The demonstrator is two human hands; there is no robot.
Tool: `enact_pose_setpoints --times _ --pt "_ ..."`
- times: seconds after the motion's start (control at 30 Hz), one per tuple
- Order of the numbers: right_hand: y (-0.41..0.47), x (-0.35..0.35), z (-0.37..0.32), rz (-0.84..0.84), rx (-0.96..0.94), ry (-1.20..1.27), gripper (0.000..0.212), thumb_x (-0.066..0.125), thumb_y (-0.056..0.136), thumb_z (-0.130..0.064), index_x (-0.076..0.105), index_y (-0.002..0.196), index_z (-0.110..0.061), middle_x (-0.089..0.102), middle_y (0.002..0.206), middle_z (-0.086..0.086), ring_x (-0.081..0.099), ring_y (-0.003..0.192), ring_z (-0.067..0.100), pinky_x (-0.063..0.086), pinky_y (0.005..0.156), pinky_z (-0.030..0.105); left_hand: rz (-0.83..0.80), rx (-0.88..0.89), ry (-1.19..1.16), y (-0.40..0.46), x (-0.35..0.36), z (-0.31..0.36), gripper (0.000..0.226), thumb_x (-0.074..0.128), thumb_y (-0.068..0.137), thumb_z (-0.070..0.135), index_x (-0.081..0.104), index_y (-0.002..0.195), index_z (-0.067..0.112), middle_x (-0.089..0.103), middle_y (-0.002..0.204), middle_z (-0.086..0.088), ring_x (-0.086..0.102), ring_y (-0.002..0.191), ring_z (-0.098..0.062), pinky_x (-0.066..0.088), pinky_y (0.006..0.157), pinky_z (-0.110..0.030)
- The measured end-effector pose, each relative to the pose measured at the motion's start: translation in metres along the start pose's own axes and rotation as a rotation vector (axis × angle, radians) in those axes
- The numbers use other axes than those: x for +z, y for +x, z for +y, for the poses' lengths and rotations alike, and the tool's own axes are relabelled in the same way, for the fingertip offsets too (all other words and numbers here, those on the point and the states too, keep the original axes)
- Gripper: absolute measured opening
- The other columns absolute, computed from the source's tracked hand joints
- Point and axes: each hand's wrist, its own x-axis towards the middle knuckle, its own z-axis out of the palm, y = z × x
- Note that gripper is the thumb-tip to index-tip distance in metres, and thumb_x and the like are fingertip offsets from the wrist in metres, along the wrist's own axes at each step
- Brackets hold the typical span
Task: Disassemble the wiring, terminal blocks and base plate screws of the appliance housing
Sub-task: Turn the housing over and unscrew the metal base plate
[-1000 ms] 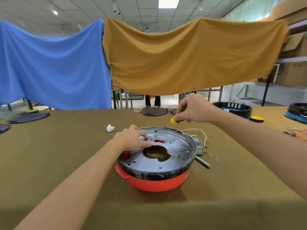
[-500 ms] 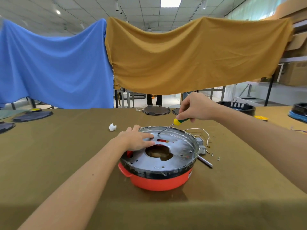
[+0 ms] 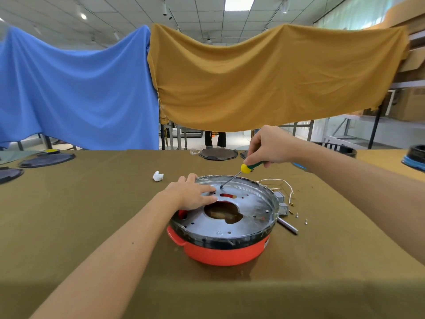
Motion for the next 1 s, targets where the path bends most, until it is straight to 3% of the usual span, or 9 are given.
enact_pose_setpoints --times 0.2,0.37,0.5,1.0 --pt "0.005 -0.005 0.002 -0.016 0.013 -0.006 0.016 0.082 0.081 -0.026 0.074 0.072 -0.016 0.066 0.051 -0.01 0.06 0.043 0.008 0.042 0.041 0.012 0.036 0.082 0.043 0.004 0.004 -0.002 0.055 0.026 0.097 0.066 0.028 0.149 0.048 -0.006 0.165 0.001 -0.003 0.151 -0.026 0.013 0.116 -0.057" --pt "0.007 -0.007 -0.001 -0.038 0.007 -0.036 0.016 0.082 0.081 -0.027 0.074 0.072 -0.016 0.067 0.053 -0.008 0.062 0.045 0.009 0.045 0.043 0.014 0.039 0.077 0.052 0.005 0.005 -0.002 0.055 0.025 0.098 0.065 0.026 0.149 0.047 -0.005 0.165 0.0 -0.002 0.151 -0.026 0.013 0.116 -0.058" --pt "0.01 -0.009 -0.005 -0.04 -0.007 -0.059 0.016 0.082 0.08 -0.027 0.074 0.074 -0.016 0.073 0.066 0.001 0.066 0.05 0.013 0.049 0.047 0.016 0.025 0.067 0.054 0.005 0.005 -0.001 0.053 0.023 0.098 0.065 0.023 0.149 0.051 -0.007 0.165 0.002 -0.004 0.151 -0.026 0.015 0.115 -0.06" --pt "0.02 -0.012 -0.009 -0.088 -0.012 -0.106 0.018 0.082 0.081 -0.028 0.074 0.081 -0.012 0.076 0.073 0.008 0.064 0.049 0.011 0.048 0.045 0.015 -0.022 0.066 0.025 0.004 0.0 0.001 0.048 0.024 0.098 0.065 0.023 0.146 0.058 -0.008 0.165 0.004 -0.007 0.15 -0.027 0.011 0.115 -0.06"
